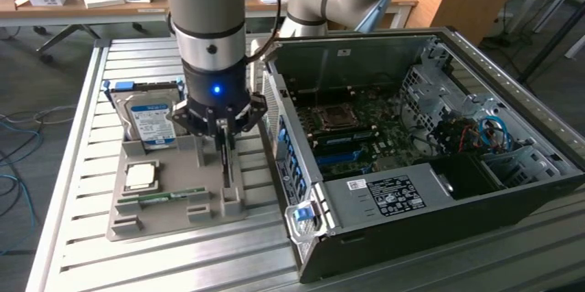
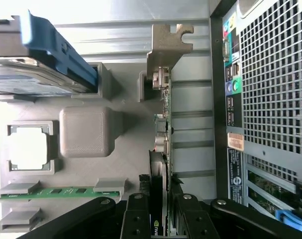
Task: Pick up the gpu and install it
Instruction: 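Pick up the gpu and move the gpu toward the slot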
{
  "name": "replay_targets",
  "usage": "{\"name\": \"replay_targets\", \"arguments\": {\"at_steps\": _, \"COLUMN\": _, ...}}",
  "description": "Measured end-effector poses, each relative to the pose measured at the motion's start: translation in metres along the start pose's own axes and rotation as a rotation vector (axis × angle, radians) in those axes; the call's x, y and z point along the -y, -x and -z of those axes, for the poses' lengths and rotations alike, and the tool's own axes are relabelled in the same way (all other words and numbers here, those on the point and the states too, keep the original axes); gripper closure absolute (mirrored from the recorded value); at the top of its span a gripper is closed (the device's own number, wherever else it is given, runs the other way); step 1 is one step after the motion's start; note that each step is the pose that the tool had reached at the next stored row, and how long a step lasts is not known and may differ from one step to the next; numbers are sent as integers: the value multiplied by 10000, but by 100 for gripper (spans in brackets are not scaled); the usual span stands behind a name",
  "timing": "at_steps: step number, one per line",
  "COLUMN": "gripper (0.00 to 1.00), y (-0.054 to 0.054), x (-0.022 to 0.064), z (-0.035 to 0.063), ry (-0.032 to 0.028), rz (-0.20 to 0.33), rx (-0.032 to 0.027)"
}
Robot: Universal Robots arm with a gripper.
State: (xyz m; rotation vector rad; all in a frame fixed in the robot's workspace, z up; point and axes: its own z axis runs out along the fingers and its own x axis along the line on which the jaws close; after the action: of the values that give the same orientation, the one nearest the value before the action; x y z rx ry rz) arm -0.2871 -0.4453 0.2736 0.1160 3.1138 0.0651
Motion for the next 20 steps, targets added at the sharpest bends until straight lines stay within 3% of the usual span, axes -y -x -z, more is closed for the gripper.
{"name": "replay_targets", "arguments": {"at_steps": 20, "gripper": 74, "y": 22, "x": -46, "z": 903, "ry": 0, "rz": 0, "rx": 0}}
